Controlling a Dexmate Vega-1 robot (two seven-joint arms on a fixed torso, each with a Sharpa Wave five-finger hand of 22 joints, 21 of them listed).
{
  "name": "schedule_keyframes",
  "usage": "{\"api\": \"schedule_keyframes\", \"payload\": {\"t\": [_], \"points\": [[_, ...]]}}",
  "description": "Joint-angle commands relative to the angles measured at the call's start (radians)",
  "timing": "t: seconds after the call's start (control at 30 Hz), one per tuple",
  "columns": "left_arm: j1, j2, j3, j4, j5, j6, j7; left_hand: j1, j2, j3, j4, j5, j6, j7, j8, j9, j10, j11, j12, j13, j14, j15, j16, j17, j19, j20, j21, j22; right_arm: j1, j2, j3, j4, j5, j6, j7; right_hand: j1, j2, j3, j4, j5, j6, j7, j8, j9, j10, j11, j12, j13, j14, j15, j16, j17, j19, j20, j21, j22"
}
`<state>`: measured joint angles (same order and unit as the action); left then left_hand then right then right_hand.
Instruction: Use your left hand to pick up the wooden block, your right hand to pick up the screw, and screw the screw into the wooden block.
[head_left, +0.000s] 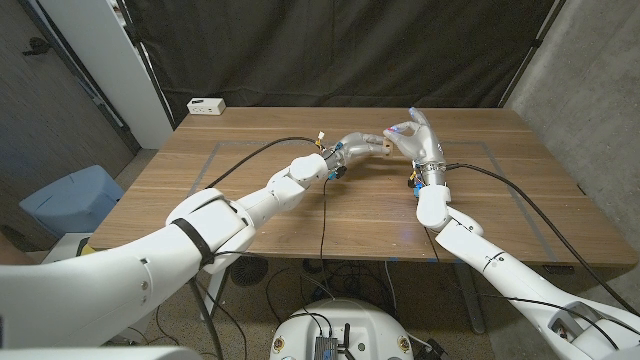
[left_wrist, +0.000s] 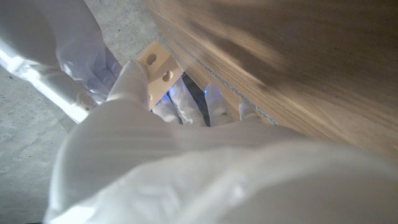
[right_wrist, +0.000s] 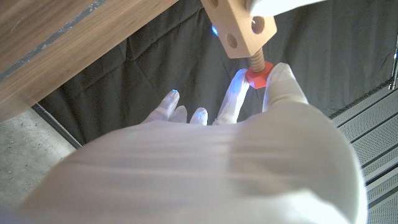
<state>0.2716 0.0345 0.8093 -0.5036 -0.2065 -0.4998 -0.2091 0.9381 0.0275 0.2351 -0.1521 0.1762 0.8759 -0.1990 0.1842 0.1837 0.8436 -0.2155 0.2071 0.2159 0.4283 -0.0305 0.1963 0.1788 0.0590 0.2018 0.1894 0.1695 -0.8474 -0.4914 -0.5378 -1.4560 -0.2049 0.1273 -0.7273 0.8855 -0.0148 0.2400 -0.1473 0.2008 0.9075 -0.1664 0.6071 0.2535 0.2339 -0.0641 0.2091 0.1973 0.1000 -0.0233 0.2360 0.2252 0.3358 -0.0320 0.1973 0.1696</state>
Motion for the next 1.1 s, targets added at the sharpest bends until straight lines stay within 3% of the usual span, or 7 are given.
{"api": "schedule_keyframes", "payload": {"t": [0.03,0.63,1.1], "points": [[-0.019,-0.018,0.001,0.047,-0.006,-0.013,-0.009,-0.004,0.003,0.001,0.008,0.006,0.006,0.002,0.006,0.004,-0.005,0.004,0.001,0.004,0.000,0.006,0.006,0.002,0.001,0.007,0.003,0.006,0.006,0.003,-0.006,0.010,-0.001,-0.005,0.000,0.003,0.011,-0.003,0.004,0.010,0.006,-0.001,0.004,0.003,0.004,0.000,-0.002,0.006,0.009,0.000,0.002,0.004,0.008,0.003,-0.002,0.002],[-0.031,-0.027,0.004,0.079,-0.012,-0.019,-0.015,-0.007,-0.002,-0.002,0.008,0.005,0.003,0.002,0.005,0.004,-0.007,0.004,0.001,0.004,-0.003,0.007,0.004,0.002,0.000,0.008,0.002,0.006,0.024,0.007,-0.013,0.038,-0.002,0.005,-0.006,0.003,0.012,-0.004,0.004,0.010,0.006,-0.001,0.005,0.003,0.004,-0.001,-0.003,0.006,0.009,-0.001,0.001,0.005,0.008,0.002,-0.002,0.002],[-0.020,-0.017,0.003,0.057,-0.011,-0.022,-0.011,-0.008,-0.002,-0.002,0.008,0.005,-0.001,0.005,0.005,0.004,-0.007,0.004,0.001,0.004,-0.004,0.009,0.004,0.002,-0.001,0.009,0.002,0.006,0.023,0.000,-0.016,0.033,-0.009,-0.001,-0.008,0.004,0.012,-0.005,0.004,0.010,0.007,-0.002,0.007,0.003,0.005,-0.002,-0.003,0.006,0.009,-0.001,0.001,0.005,0.008,0.004,-0.002,0.002]]}}
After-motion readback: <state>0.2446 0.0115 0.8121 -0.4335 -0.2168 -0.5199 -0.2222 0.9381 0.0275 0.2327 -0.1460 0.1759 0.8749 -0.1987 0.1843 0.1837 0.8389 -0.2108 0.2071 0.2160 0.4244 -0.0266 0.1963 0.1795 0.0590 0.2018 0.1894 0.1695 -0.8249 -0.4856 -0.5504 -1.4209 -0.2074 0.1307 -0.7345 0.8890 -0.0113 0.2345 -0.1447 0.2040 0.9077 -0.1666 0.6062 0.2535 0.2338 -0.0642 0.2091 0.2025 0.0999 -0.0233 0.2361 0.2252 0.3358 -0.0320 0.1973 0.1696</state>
